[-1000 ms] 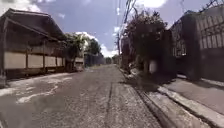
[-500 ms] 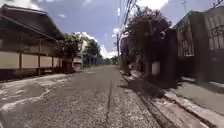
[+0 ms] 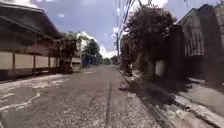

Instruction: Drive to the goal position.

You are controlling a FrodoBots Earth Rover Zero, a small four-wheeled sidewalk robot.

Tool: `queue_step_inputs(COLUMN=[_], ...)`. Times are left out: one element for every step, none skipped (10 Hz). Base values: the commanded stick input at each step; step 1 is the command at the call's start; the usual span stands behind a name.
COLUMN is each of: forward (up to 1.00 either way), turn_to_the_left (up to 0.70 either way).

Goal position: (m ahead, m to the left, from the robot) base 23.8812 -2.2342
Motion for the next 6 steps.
queue_step_inputs(forward=[0.70, 0.70, 0.70, 0.70, 0.70, 0.70], turn_to_the_left=[0.00, 0.00, 0.00, 0.00, 0.00, 0.00])
